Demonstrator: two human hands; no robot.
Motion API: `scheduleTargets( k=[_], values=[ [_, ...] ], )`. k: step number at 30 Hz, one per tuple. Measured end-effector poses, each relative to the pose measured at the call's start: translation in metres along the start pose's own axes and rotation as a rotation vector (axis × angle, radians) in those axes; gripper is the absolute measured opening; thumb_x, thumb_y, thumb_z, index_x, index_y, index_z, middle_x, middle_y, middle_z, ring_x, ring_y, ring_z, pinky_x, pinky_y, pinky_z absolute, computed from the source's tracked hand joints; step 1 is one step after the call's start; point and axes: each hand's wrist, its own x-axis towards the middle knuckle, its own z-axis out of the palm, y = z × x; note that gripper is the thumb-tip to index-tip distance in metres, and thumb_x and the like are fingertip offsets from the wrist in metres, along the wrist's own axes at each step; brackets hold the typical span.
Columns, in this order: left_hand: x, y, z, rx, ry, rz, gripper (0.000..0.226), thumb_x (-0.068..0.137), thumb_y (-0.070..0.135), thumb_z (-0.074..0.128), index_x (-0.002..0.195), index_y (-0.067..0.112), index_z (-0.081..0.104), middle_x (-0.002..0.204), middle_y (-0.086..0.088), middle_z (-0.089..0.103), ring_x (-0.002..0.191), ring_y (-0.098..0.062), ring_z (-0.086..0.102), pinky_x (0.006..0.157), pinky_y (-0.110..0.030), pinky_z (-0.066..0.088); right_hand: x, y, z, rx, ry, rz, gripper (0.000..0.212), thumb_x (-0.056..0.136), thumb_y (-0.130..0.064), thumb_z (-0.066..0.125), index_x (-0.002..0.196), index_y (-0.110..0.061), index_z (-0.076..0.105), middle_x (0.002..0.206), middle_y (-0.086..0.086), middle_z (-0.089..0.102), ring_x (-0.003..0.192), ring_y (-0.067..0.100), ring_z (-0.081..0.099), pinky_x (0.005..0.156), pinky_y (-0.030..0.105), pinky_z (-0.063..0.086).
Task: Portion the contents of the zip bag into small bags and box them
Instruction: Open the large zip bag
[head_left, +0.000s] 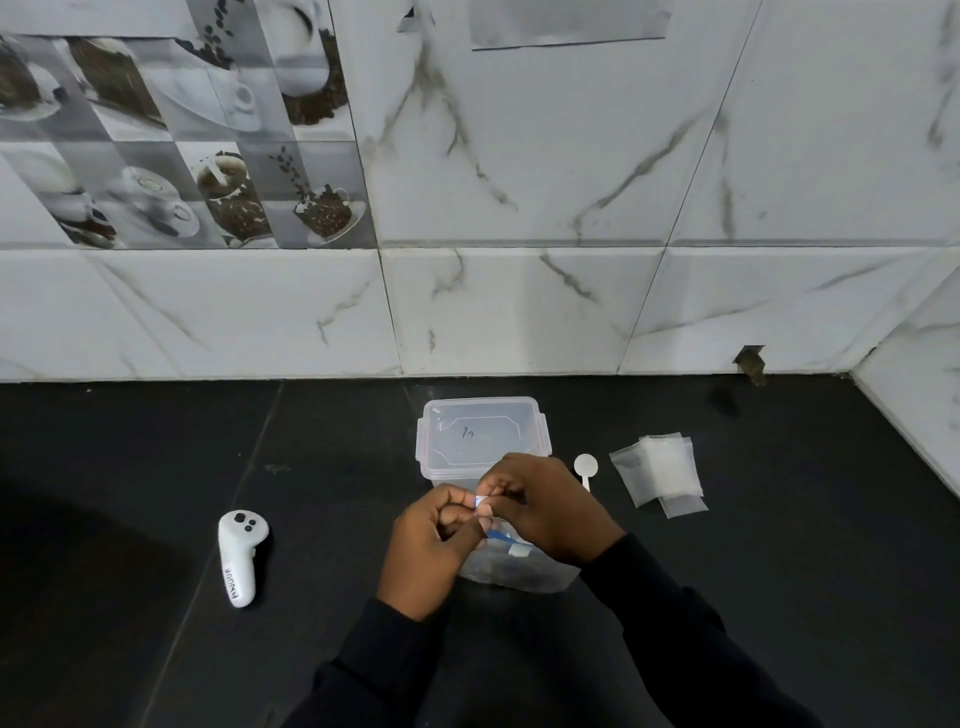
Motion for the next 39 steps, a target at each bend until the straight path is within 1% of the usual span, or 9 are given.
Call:
scheduleTargets(
  k=[5,8,12,15,25,28,32,37,39],
  values=[
    [0.000,0.001,0.005,-0.029,0.034,0.008,0.008,0.090,0.021,0.071,0.089,0.013,0.070,0.077,-0.008,0.077,0.073,-0.024,0.075,0.072,-0.039,0.060,0.000,0.003,-0.003,0.139,-0.028,0.066,0.004,0.085,-0.019,0.073,0.083,-0.016,0.074,0.082,-0.004,0.072,0.077,0.009,0.066,0.074,0.021,0.054],
    [-0.001,0.002,0.008,-0.031,0.042,0.013,0.011,0.090,0.021,0.070,0.086,0.011,0.069,0.075,-0.008,0.077,0.071,-0.023,0.075,0.066,-0.030,0.057,0.001,0.003,-0.007,0.138,-0.051,0.073,0.006,0.085,-0.020,0.073,0.081,-0.016,0.073,0.081,-0.003,0.072,0.076,0.009,0.066,0.073,0.022,0.054],
    [0.000,0.004,0.011,-0.029,0.030,0.022,0.010,0.092,0.016,0.068,0.086,0.009,0.069,0.075,-0.008,0.076,0.069,-0.022,0.074,0.062,-0.023,0.055,0.003,0.007,-0.011,0.080,-0.098,0.071,0.009,0.086,-0.024,0.072,0.081,-0.017,0.072,0.081,-0.005,0.072,0.075,0.008,0.065,0.070,0.019,0.051],
    [0.000,0.005,0.012,-0.016,0.028,0.050,0.010,0.092,0.012,0.068,0.084,0.007,0.070,0.073,-0.007,0.076,0.065,-0.019,0.073,0.060,-0.020,0.053,0.005,0.010,-0.014,0.037,-0.127,0.051,0.007,0.086,-0.022,0.072,0.081,-0.017,0.071,0.081,-0.003,0.073,0.075,0.009,0.066,0.071,0.024,0.053],
    [0.000,-0.003,0.016,-0.043,0.073,0.083,0.015,0.095,0.005,0.060,0.085,0.008,0.071,0.075,-0.008,0.074,0.069,-0.021,0.072,0.067,-0.033,0.059,-0.003,0.014,-0.008,-0.096,-0.106,0.022,0.019,0.086,-0.014,0.064,0.077,-0.027,0.054,0.079,-0.014,0.056,0.074,0.006,0.053,0.070,0.030,0.049],
    [0.003,-0.003,0.014,-0.061,0.153,0.042,0.021,0.094,-0.005,0.056,0.082,0.006,0.069,0.071,-0.011,0.072,0.065,-0.022,0.071,0.063,-0.027,0.056,-0.010,0.016,-0.012,-0.145,-0.103,0.031,0.019,0.084,-0.014,0.062,0.076,-0.028,0.051,0.080,-0.014,0.054,0.075,0.008,0.052,0.071,0.031,0.049],
    [0.005,-0.005,0.007,-0.095,0.219,0.003,0.016,0.093,0.000,0.060,0.079,0.004,0.067,0.064,-0.008,0.068,0.063,-0.021,0.070,0.060,-0.022,0.053,-0.026,0.024,-0.025,-0.207,-0.080,0.068,0.009,0.083,-0.015,0.058,0.081,-0.023,0.054,0.086,-0.010,0.056,0.078,0.010,0.053,0.071,0.034,0.049],
    [0.000,-0.007,-0.001,-0.131,0.255,-0.003,0.015,0.093,0.000,0.059,0.081,0.000,0.067,0.069,-0.025,0.064,0.061,-0.018,0.068,0.057,-0.021,0.053,-0.046,0.042,-0.043,-0.326,-0.100,0.088,0.016,0.086,-0.022,0.059,0.081,-0.032,0.048,0.087,-0.013,0.052,0.077,0.006,0.051,0.067,0.022,0.042],
    [-0.001,-0.009,-0.004,-0.160,0.282,-0.008,0.014,0.093,-0.002,0.058,0.082,-0.001,0.068,0.072,-0.029,0.063,0.061,-0.016,0.068,0.060,-0.023,0.055,-0.055,0.051,-0.050,-0.369,-0.081,0.108,0.021,0.088,-0.024,0.059,0.079,-0.036,0.044,0.087,-0.014,0.051,0.077,0.005,0.051,0.067,0.022,0.044]
  ],
)
